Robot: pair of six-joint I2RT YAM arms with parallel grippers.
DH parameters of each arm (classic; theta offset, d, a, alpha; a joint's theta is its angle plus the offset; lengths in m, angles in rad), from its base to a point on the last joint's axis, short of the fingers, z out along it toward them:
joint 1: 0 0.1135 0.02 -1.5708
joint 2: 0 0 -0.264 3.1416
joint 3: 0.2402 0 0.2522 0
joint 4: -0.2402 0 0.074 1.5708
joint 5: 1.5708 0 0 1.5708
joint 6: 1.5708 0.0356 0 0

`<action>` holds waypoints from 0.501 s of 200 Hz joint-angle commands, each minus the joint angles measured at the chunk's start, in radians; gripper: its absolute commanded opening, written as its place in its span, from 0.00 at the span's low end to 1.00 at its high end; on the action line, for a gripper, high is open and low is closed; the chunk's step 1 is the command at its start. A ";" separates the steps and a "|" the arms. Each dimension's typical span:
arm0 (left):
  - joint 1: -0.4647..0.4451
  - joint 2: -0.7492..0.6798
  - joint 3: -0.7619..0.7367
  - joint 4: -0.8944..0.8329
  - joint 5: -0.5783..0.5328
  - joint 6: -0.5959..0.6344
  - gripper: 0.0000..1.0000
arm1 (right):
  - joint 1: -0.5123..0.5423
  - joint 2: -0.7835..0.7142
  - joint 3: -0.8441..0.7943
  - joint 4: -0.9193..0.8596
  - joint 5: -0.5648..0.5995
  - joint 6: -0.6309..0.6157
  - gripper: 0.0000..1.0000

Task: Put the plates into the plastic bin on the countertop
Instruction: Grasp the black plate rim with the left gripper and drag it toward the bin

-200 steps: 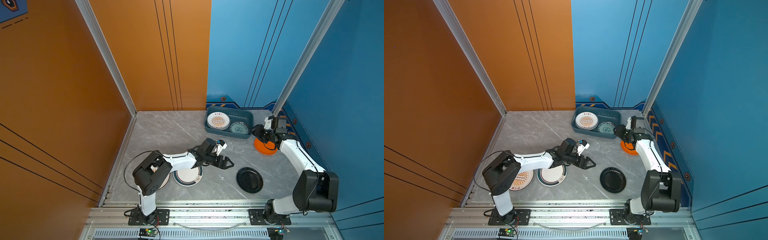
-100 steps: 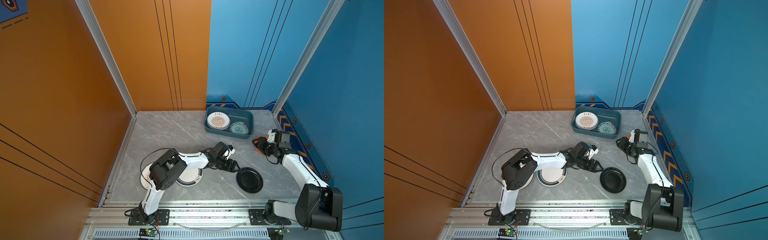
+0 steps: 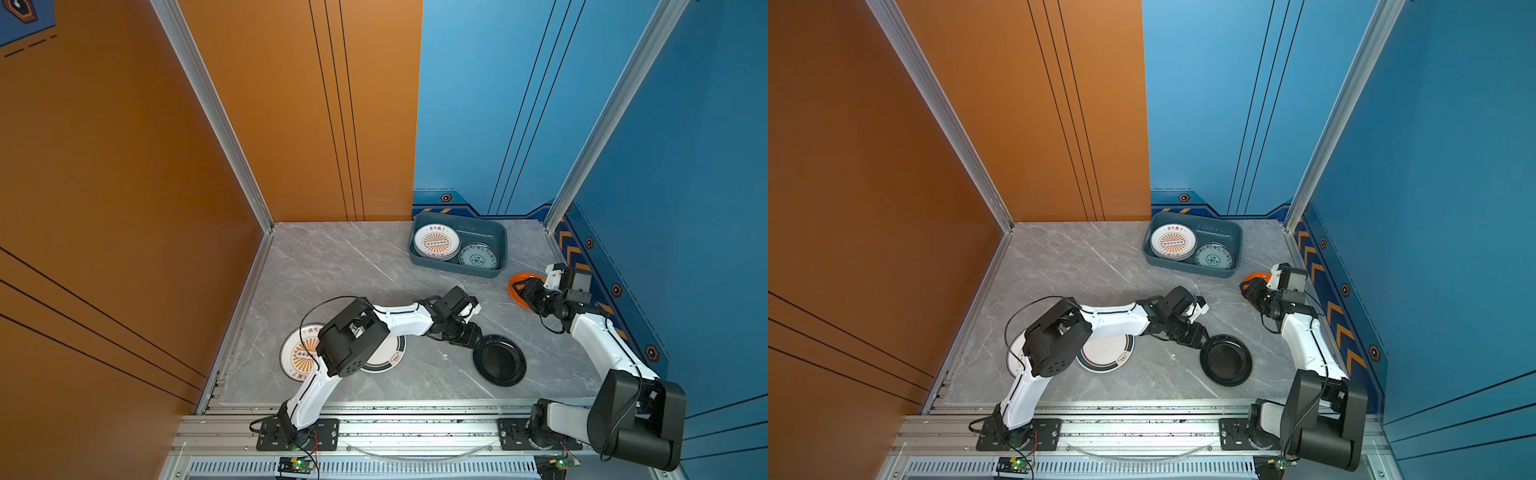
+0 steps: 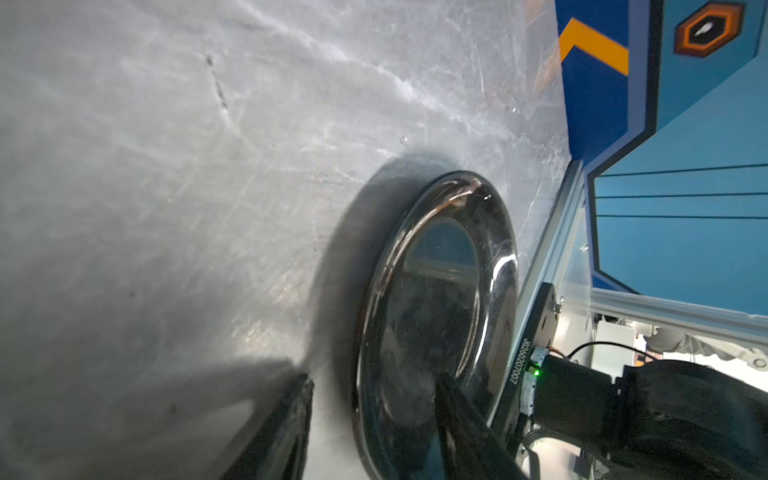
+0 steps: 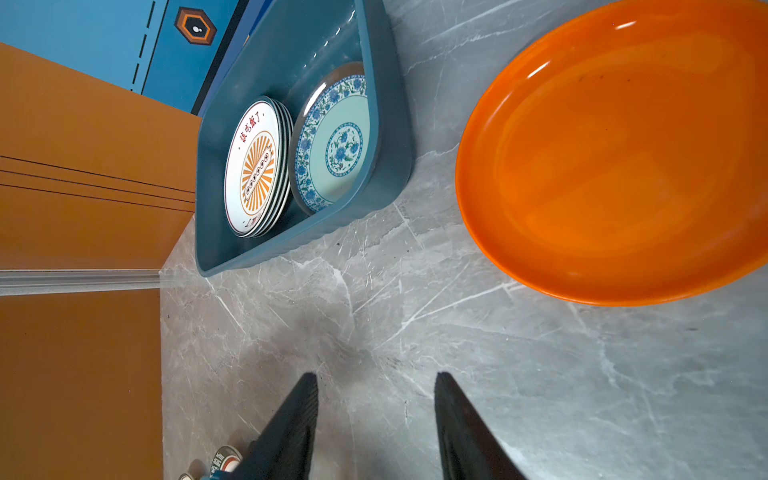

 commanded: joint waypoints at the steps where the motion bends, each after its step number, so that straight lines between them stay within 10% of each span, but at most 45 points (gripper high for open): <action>1: -0.012 0.027 0.029 -0.073 0.001 0.027 0.42 | -0.004 0.015 -0.016 0.036 -0.025 -0.012 0.48; 100: -0.014 0.050 0.039 -0.086 -0.021 0.042 0.19 | -0.006 0.000 -0.052 0.039 -0.018 -0.017 0.49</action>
